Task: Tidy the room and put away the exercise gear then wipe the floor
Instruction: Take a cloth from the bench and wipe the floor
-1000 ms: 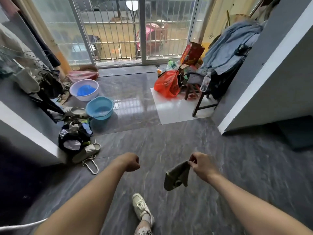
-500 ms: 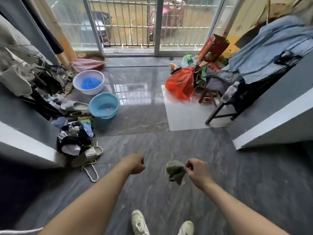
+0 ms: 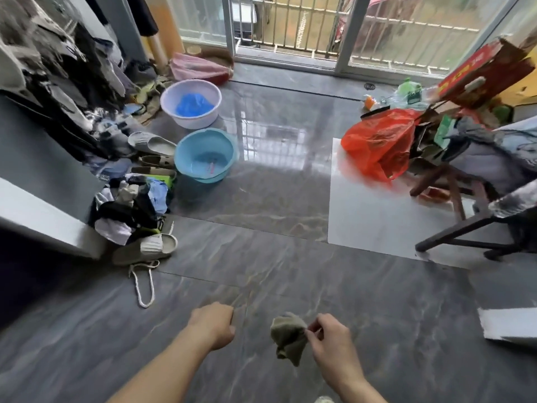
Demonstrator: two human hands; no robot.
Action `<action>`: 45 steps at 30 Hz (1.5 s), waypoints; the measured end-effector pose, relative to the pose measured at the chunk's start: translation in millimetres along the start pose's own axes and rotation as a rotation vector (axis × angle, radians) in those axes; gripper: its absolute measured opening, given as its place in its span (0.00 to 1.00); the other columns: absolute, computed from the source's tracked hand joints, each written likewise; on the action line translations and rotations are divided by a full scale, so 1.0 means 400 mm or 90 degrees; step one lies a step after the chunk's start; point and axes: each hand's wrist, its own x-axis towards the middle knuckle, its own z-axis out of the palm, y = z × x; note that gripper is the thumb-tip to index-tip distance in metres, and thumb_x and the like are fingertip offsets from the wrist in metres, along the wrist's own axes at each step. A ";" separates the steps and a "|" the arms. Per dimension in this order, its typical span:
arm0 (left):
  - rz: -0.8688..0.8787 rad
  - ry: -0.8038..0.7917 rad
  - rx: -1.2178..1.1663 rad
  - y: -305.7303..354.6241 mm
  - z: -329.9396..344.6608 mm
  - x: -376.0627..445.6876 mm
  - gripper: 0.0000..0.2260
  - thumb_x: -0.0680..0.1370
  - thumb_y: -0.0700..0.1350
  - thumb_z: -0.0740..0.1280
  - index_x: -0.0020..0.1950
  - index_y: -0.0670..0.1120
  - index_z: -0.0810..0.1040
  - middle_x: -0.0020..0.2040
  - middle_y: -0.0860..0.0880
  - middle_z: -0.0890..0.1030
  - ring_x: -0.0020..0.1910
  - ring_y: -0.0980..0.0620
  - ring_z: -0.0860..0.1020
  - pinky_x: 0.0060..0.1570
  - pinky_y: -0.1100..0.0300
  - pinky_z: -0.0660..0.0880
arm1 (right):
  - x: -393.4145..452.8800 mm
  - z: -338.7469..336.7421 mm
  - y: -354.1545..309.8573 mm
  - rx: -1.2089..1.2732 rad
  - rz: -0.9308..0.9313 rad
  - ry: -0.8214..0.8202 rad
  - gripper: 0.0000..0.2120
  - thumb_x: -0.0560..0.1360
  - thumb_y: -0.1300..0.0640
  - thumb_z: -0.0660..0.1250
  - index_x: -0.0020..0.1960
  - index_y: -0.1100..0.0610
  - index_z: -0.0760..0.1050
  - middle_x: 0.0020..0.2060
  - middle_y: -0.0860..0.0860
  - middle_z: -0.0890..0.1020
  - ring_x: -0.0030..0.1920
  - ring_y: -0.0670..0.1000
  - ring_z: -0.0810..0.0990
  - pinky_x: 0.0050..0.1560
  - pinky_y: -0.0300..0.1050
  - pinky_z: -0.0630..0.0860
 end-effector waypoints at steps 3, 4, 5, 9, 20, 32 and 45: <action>-0.006 0.040 -0.053 0.008 0.098 0.197 0.12 0.76 0.49 0.56 0.55 0.50 0.75 0.59 0.48 0.79 0.58 0.45 0.77 0.53 0.52 0.73 | 0.138 0.115 0.086 0.010 -0.022 0.026 0.08 0.72 0.54 0.71 0.37 0.51 0.73 0.34 0.45 0.76 0.37 0.45 0.76 0.39 0.41 0.74; 0.000 0.063 -0.066 0.013 0.140 0.263 0.11 0.76 0.49 0.56 0.55 0.50 0.74 0.59 0.49 0.79 0.59 0.45 0.76 0.53 0.52 0.72 | 0.187 0.160 0.116 0.008 -0.028 0.036 0.08 0.72 0.53 0.70 0.38 0.52 0.74 0.34 0.46 0.76 0.37 0.45 0.76 0.39 0.42 0.74; 0.009 0.089 -0.072 0.014 0.180 0.328 0.11 0.77 0.49 0.57 0.55 0.50 0.74 0.59 0.49 0.78 0.59 0.46 0.76 0.52 0.52 0.72 | 0.238 0.208 0.141 0.004 -0.030 0.047 0.07 0.73 0.53 0.70 0.38 0.52 0.74 0.35 0.46 0.77 0.38 0.46 0.76 0.39 0.43 0.73; 0.020 0.218 -0.094 0.008 0.302 0.629 0.13 0.78 0.49 0.58 0.60 0.47 0.73 0.61 0.48 0.73 0.64 0.46 0.70 0.57 0.50 0.72 | 0.449 0.405 0.245 0.000 -0.003 0.127 0.08 0.74 0.50 0.67 0.39 0.52 0.74 0.38 0.46 0.78 0.40 0.49 0.78 0.38 0.45 0.74; 0.130 0.354 -0.118 0.109 0.700 1.131 0.17 0.75 0.44 0.62 0.64 0.46 0.68 0.64 0.47 0.70 0.65 0.45 0.68 0.59 0.49 0.70 | 0.770 0.826 0.557 -0.194 -0.012 0.012 0.19 0.72 0.57 0.61 0.62 0.53 0.65 0.58 0.54 0.71 0.60 0.58 0.73 0.50 0.51 0.73; 0.330 0.383 0.120 0.050 0.848 1.042 0.32 0.71 0.45 0.65 0.74 0.49 0.59 0.76 0.48 0.57 0.73 0.47 0.60 0.69 0.52 0.63 | 0.712 0.864 0.634 -0.156 -0.053 0.049 0.30 0.76 0.49 0.64 0.74 0.54 0.58 0.64 0.57 0.67 0.65 0.60 0.69 0.61 0.55 0.71; 0.207 0.374 0.035 -0.174 0.799 1.047 0.26 0.74 0.43 0.62 0.72 0.50 0.61 0.74 0.50 0.58 0.70 0.48 0.62 0.67 0.53 0.65 | 0.779 0.913 0.586 -0.289 -0.132 -0.018 0.37 0.73 0.49 0.69 0.77 0.47 0.54 0.71 0.57 0.58 0.67 0.61 0.64 0.64 0.56 0.71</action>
